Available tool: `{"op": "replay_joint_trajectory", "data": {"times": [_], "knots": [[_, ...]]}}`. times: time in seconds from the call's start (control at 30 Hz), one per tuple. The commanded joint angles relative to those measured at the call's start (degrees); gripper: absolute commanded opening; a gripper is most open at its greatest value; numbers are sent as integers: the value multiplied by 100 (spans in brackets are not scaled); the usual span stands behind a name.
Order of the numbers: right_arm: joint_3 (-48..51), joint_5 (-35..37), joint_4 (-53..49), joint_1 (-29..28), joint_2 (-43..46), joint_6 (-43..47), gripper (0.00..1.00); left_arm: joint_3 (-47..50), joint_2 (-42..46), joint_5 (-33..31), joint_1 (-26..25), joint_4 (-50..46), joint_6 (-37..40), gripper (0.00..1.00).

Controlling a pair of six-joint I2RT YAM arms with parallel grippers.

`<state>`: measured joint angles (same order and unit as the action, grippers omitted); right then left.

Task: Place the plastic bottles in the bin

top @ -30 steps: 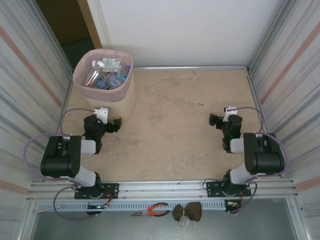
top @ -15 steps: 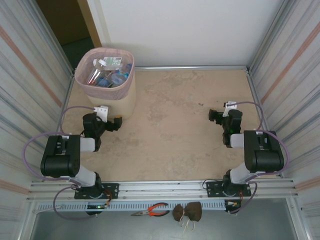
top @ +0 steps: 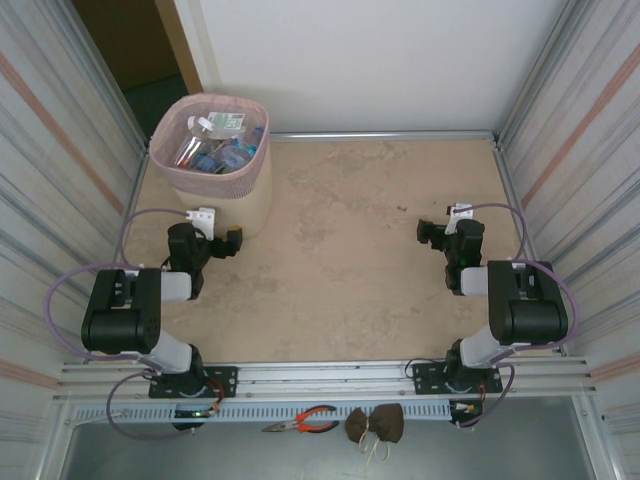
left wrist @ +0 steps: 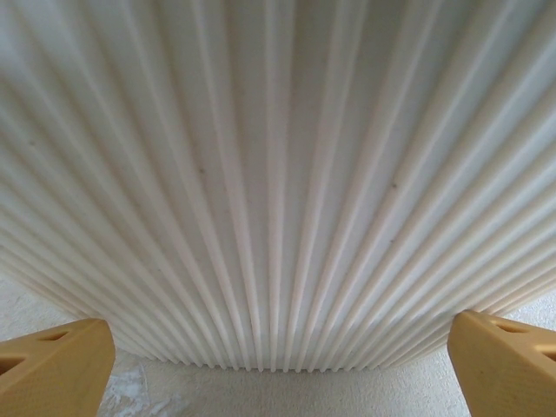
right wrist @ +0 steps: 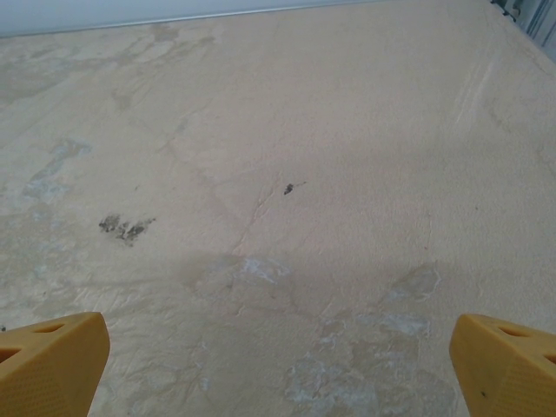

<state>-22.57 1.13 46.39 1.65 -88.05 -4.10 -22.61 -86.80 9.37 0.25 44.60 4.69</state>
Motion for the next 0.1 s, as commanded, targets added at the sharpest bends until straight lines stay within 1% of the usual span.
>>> {"op": "replay_joint_trajectory", "data": {"times": [0.0,0.07], "knots": [[-102,-141,-62,72,-56,-82,99,-109,14,-239,-8,41,-29,99],[-77,-147,-37,77,-37,-84,99,-106,14,-236,-9,40,-29,99]]}}
